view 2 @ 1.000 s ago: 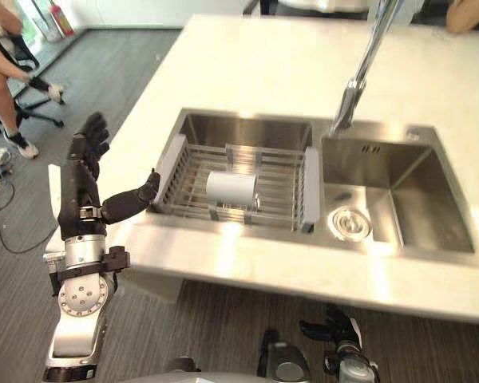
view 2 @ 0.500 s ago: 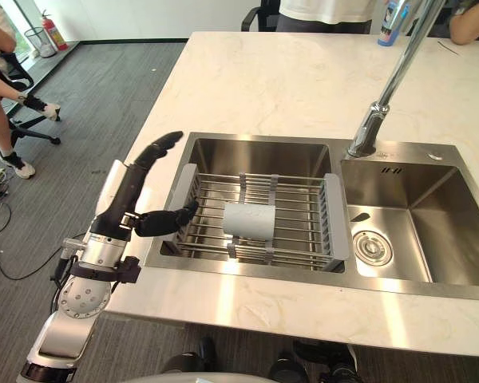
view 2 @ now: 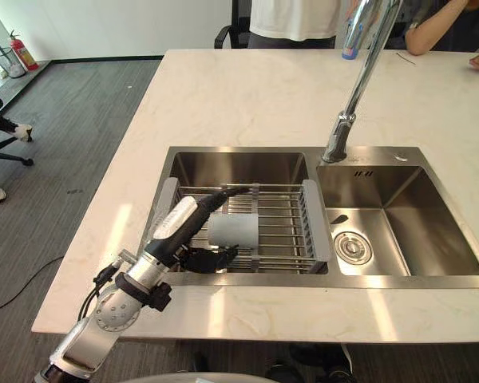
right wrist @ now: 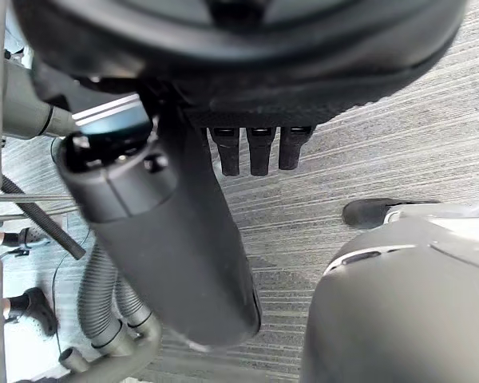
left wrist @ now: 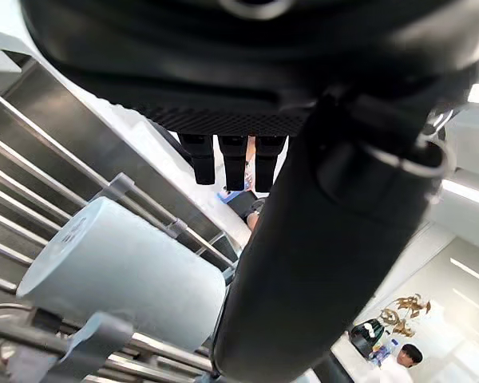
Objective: Walk over to the sink, pick up the cup, carry it to the dishwasher, place the cup inside the dishwasher, then close the dishwasher door
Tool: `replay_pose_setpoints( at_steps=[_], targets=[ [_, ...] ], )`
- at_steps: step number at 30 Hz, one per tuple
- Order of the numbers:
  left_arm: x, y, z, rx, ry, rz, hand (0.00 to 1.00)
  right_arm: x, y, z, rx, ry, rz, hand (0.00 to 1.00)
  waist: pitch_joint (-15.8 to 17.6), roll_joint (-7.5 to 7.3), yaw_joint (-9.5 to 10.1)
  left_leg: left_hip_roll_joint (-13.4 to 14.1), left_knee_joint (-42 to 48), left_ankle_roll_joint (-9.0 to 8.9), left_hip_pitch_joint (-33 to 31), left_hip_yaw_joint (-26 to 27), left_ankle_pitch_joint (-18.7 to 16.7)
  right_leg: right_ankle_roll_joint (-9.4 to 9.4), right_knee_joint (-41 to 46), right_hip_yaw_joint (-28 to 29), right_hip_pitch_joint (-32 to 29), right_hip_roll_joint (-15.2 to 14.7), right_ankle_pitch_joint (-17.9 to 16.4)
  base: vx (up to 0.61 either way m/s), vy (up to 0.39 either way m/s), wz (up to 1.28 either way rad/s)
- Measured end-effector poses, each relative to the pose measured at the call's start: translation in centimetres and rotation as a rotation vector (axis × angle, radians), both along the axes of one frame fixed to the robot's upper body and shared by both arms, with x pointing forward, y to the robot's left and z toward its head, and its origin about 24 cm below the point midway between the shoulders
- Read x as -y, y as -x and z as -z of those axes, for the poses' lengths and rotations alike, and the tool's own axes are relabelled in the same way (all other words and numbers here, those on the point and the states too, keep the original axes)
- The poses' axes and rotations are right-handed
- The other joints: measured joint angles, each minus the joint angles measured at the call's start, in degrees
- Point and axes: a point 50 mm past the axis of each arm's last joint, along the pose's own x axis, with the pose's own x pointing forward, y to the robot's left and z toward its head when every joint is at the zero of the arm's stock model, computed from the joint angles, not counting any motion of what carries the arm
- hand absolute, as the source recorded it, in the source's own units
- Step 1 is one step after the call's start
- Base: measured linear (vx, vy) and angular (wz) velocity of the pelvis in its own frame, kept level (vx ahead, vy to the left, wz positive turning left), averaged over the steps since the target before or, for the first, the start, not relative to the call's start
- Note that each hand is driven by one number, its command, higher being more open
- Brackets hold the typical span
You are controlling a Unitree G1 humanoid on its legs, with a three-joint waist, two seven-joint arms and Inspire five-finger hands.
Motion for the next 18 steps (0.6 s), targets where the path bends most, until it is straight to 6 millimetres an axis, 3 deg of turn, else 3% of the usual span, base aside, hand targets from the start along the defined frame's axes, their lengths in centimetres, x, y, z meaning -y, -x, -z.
replay_pose_setpoints(
  at_steps=[6,18],
  targets=[
    [-0.3,-0.5,1.7,-0.063,-0.040,-0.062,0.90,-0.5,0.0,0.1,-0.005,-0.017,-0.016,0.90,-0.19,-0.08,-0.07,-0.04,-0.02,0.00,0.14,0.03,0.03,0.24,-0.78,0.03,0.41,0.02,0.29,0.00,0.000,0.00],
    [-0.9,-1.5,1.8,-0.035,-0.004,-0.197,0.90,-1.2,0.0,0.3,-0.005,-0.035,-0.012,0.90,-0.21,-0.21,-0.70,0.18,-0.32,-0.04,0.54,0.66,0.00,0.26,-3.08,0.24,1.60,0.42,1.70,-0.01,-0.001,-0.01]
  ],
)
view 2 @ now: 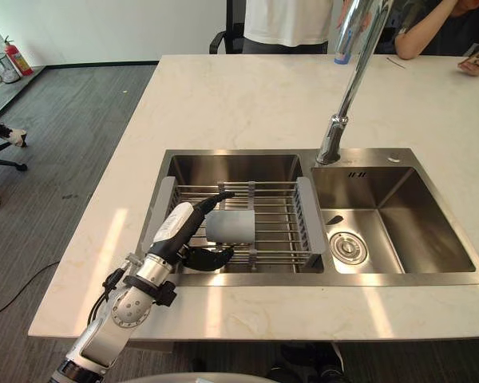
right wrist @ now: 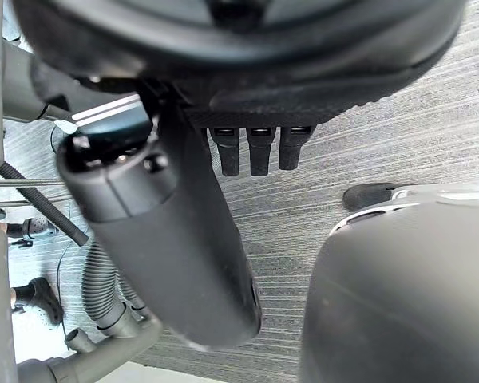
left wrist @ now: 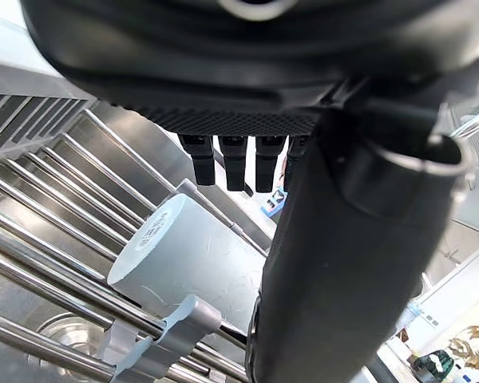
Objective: Walk over to the sink, pick up the cup, carry it to the dishwasher, place the cup inside the dishwasher, then close the dishwasher door
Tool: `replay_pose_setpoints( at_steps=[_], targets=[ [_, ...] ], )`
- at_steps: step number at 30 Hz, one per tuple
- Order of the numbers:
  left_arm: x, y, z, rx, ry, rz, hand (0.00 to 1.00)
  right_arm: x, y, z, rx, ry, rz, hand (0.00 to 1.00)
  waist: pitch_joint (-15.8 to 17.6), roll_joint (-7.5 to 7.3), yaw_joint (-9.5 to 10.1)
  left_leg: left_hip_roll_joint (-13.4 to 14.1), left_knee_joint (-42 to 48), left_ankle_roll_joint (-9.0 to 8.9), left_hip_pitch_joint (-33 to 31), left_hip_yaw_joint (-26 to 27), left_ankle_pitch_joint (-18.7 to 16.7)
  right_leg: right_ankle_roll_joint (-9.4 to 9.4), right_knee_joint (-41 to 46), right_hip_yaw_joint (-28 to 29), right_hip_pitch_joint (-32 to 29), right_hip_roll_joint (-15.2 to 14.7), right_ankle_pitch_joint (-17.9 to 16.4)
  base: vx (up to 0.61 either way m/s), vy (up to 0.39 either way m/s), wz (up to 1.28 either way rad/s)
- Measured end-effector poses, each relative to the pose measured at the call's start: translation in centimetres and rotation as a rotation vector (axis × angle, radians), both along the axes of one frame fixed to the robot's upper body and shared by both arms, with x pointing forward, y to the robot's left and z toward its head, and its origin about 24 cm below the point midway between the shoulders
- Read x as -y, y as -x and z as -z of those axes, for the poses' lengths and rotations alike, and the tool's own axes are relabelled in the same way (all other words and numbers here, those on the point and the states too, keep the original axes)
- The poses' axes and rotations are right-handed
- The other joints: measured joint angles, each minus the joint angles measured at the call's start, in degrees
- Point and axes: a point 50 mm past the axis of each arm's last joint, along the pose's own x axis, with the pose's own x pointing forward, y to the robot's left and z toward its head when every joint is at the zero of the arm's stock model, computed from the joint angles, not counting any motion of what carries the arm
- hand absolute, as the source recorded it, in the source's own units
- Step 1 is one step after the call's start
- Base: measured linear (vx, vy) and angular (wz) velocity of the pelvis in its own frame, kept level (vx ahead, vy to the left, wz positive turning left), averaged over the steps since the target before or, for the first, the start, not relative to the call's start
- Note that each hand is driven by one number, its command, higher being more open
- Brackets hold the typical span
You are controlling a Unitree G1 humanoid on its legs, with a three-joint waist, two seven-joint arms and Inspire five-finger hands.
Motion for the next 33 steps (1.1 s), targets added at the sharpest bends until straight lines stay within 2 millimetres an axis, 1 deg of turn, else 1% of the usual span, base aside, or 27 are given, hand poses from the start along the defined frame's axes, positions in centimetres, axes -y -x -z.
replay_pose_setpoints(
  at_steps=[7,14,17,19,24,28,30,33],
  targets=[
    [-0.9,-0.3,-0.4,0.015,0.018,-0.046,0.90,-0.1,0.1,0.1,-0.007,-0.004,0.000,0.90,-0.06,-0.17,0.02,-0.01,-0.01,-0.08,0.02,0.06,-0.06,0.06,-0.45,-0.02,0.17,0.00,0.14,0.00,0.000,0.00],
    [-1.0,-0.4,-0.4,-0.010,0.091,-0.044,0.90,-0.3,-0.3,0.0,-0.004,0.007,-0.034,0.90,-0.10,-0.28,0.02,0.02,-0.01,-0.16,0.02,0.01,-0.13,0.07,-0.70,-0.12,0.34,0.05,0.14,0.00,0.000,0.00],
    [-1.1,-0.4,-0.5,-0.010,0.088,-0.043,0.90,-0.3,-0.3,0.0,-0.005,0.006,-0.037,0.90,-0.10,-0.28,-0.01,0.02,-0.01,-0.16,0.02,-0.07,-0.13,0.06,-0.71,-0.18,0.40,0.06,0.14,0.00,0.000,0.00],
    [-1.2,-0.5,-0.5,0.002,0.057,-0.040,0.90,-0.3,-0.3,0.0,-0.006,0.006,-0.037,0.90,-0.10,-0.28,-0.02,0.02,-0.01,-0.16,0.02,-0.09,-0.13,0.06,-0.70,-0.19,0.40,0.06,0.14,0.00,0.000,0.00],
    [-1.2,-1.5,-1.2,0.053,-0.082,0.005,0.90,-0.3,-0.2,0.1,-0.011,0.009,-0.046,0.90,-0.14,-0.36,-0.23,0.00,-0.02,-0.17,0.03,-0.07,-0.13,0.06,-0.76,-0.16,0.40,0.05,0.15,0.00,0.000,0.00],
    [-0.7,-1.9,-1.6,0.059,-0.173,0.079,0.90,-0.3,-0.1,0.1,-0.011,0.005,-0.050,0.90,-0.14,-0.36,-0.35,0.01,-0.02,-0.28,0.03,0.04,-0.22,0.06,-0.92,-0.10,0.40,0.07,0.15,0.00,0.000,0.00],
    [-0.5,-2.3,-1.6,0.059,-0.187,0.096,0.90,-0.3,-0.2,0.1,-0.011,0.003,-0.052,0.90,-0.14,-0.36,-0.32,0.01,-0.02,-0.28,0.03,0.04,-0.23,0.06,-0.95,-0.10,0.40,0.07,0.15,0.00,0.000,0.00],
    [-0.4,-2.8,-1.7,0.057,-0.246,0.124,0.90,-0.4,-0.3,0.0,-0.006,-0.005,-0.058,0.90,-0.14,-0.36,-0.95,0.01,-0.02,-0.31,0.02,0.09,-0.26,0.06,-1.06,-0.07,0.40,0.08,0.16,0.00,0.000,0.00]
  ],
)
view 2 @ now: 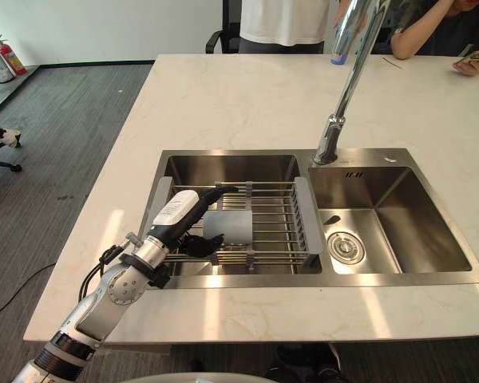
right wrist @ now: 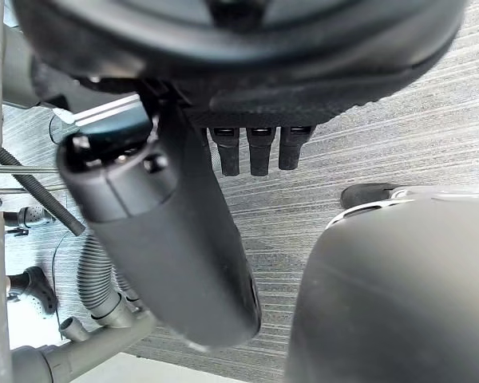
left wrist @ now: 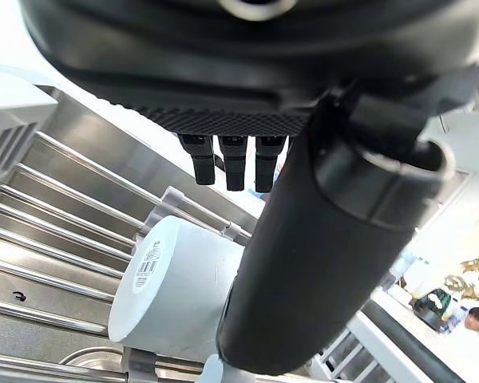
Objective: Walk over to the sink, pick up the cup, carry it to the dishwasher, place the cup inside the dishwasher, then close the dishwasher door
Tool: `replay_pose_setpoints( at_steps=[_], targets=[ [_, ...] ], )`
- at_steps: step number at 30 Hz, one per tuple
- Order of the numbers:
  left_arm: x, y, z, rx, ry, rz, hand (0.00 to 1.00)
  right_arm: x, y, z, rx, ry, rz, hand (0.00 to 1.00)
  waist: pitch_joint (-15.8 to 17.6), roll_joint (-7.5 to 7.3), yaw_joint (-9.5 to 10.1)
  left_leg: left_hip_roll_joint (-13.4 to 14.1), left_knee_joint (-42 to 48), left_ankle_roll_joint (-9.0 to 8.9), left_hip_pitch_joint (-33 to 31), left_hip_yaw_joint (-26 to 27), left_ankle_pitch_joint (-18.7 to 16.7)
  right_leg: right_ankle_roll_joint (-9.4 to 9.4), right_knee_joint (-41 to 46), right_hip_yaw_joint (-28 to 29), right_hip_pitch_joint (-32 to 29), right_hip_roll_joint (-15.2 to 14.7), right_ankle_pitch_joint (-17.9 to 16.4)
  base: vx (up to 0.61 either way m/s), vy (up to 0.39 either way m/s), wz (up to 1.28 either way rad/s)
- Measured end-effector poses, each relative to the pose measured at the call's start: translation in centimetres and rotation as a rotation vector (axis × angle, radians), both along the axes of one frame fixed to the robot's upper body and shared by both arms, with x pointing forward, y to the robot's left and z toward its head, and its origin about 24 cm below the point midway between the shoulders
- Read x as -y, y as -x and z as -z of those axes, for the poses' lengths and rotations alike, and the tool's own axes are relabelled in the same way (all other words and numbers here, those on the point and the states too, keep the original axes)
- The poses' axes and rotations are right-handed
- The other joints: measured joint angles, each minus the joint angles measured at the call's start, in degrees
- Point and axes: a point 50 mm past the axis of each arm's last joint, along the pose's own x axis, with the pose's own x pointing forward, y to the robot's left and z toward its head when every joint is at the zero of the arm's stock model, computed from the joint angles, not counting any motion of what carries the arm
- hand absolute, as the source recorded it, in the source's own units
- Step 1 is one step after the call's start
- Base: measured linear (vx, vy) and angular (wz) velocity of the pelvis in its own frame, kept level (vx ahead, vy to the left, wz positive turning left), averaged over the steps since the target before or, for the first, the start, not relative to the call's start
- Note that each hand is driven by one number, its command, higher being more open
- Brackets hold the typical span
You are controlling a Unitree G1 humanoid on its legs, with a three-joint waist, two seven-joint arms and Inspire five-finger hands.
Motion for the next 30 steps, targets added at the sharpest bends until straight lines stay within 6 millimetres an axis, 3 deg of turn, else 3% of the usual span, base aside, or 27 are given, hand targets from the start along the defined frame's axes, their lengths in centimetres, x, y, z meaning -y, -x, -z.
replay_pose_setpoints(
  at_steps=[14,20,26,27,30],
  targets=[
    [0.2,-2.3,-0.4,-0.047,-0.137,0.055,0.90,-0.1,-0.2,0.0,-0.009,-0.014,-0.011,0.90,0.01,0.05,-1.11,-0.06,0.00,0.00,-0.06,0.41,-0.10,0.01,-0.91,0.21,0.11,0.00,0.53,0.00,0.000,-0.01],
    [-0.2,-3.2,1.0,-0.111,-0.230,0.034,0.90,-0.4,-1.0,-0.1,0.002,-0.026,-0.044,0.90,0.11,0.17,-2.47,-0.09,0.00,-0.01,-0.10,0.41,-0.12,0.03,-1.06,0.20,0.13,-0.01,0.54,0.00,0.000,0.00],
    [-0.4,-4.2,0.6,-0.105,-0.279,0.016,0.90,-0.3,-1.0,-0.1,-0.002,-0.027,-0.047,0.90,0.29,0.41,-2.75,-0.06,0.00,-0.12,-0.10,0.47,-0.21,0.04,-1.40,0.18,0.27,0.06,0.57,0.00,0.000,0.00],
    [-0.4,-4.4,0.6,-0.106,-0.290,0.008,0.30,-0.2,-1.1,-0.1,-0.002,-0.026,-0.048,0.90,0.37,0.53,-2.86,-0.07,0.00,-0.13,-0.10,0.47,-0.22,0.04,-1.41,0.18,0.29,0.05,0.57,0.00,0.000,0.00],
    [-0.4,-5.0,0.4,-0.109,-0.304,0.000,0.30,-0.2,-1.1,-0.1,-0.004,-0.025,-0.049,0.90,0.44,0.66,-2.89,-0.08,-0.01,-0.14,-0.09,0.41,-0.22,0.03,-1.46,0.11,0.37,0.04,0.57,0.00,0.000,0.00]
  ],
)
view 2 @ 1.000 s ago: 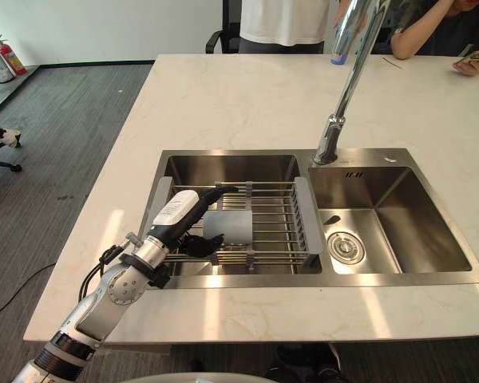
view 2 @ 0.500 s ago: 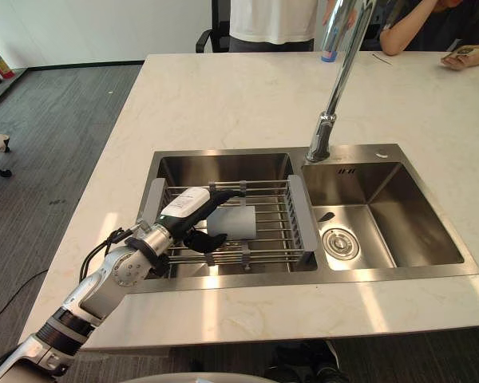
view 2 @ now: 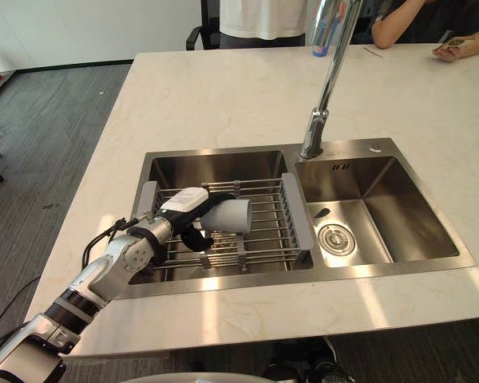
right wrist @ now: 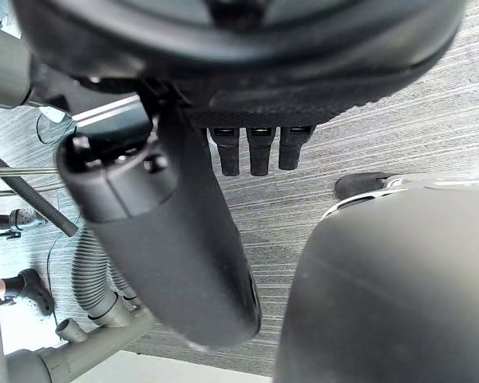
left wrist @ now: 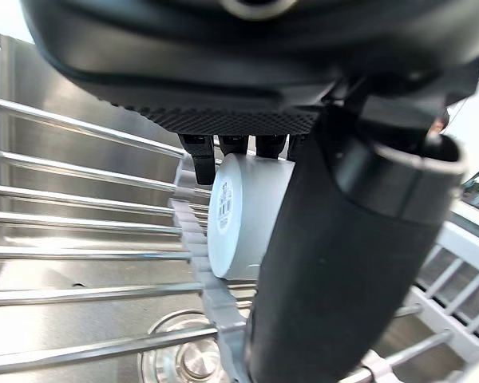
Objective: Walk over to the sink, pick up the cup, carry it to the dishwasher, place the cup inside the dishwasher, then close the dishwasher door
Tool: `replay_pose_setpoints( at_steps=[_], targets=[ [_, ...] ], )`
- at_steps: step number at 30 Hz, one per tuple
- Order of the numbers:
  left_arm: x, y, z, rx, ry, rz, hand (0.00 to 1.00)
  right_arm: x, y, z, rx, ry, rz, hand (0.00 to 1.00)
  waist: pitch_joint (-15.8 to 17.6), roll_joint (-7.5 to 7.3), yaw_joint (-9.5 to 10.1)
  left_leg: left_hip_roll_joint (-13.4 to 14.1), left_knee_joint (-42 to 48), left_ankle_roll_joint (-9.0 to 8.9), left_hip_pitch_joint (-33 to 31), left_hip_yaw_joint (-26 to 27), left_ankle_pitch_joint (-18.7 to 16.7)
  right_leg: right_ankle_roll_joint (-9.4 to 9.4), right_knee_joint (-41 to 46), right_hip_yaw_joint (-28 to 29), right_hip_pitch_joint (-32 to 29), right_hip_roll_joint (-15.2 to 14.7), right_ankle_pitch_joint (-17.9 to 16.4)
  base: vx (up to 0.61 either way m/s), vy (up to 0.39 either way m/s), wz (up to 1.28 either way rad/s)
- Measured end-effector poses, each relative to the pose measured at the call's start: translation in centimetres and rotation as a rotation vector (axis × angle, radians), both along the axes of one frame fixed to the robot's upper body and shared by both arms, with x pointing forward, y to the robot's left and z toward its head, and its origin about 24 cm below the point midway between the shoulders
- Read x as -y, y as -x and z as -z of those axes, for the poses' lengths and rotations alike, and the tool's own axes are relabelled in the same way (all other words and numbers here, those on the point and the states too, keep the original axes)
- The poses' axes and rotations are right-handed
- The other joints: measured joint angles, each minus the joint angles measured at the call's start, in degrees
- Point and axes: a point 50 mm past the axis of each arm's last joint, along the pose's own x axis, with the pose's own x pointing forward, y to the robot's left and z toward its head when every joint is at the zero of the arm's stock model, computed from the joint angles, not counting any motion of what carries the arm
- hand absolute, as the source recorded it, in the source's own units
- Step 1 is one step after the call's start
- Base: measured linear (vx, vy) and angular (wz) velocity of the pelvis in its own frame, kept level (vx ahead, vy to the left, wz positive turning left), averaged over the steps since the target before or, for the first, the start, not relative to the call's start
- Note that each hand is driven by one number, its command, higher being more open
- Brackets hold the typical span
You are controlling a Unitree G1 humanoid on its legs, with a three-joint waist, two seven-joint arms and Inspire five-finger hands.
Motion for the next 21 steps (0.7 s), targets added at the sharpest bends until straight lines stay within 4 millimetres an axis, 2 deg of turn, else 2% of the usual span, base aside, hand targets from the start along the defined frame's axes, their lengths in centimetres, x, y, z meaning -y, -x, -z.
replay_pose_setpoints(
  at_steps=[7,16,19,21],
  targets=[
    [0.4,-0.7,0.0,-0.001,-0.027,-0.009,0.30,0.0,-0.2,0.0,-0.001,-0.002,-0.002,0.90,0.06,0.07,-0.95,-0.01,-0.01,0.00,0.08,0.01,0.00,-0.02,-0.16,0.00,0.18,0.00,0.11,0.00,0.000,0.00],
    [1.2,-0.6,0.4,-0.063,0.088,-0.024,0.30,0.0,0.1,0.1,-0.015,-0.003,0.004,0.90,0.28,0.03,-1.01,0.00,-0.01,0.00,0.34,-0.02,0.00,-0.03,-0.25,-0.09,0.56,0.02,0.12,0.00,0.000,0.00],
    [1.5,-0.2,0.7,-0.105,0.210,-0.041,0.30,0.0,0.3,0.2,-0.024,-0.004,0.009,0.90,0.31,-0.01,-0.93,0.00,0.00,0.00,0.35,-0.16,0.00,-0.03,-0.24,-0.19,0.66,0.02,0.12,0.00,0.000,0.00],
    [1.9,0.7,0.7,-0.135,0.371,-0.056,0.30,0.1,0.4,0.3,-0.029,-0.003,0.013,0.90,0.35,-0.09,-0.80,0.01,0.01,0.00,0.37,-0.17,0.00,-0.03,-0.20,-0.19,0.69,0.02,0.12,0.00,0.000,0.00]
  ],
)
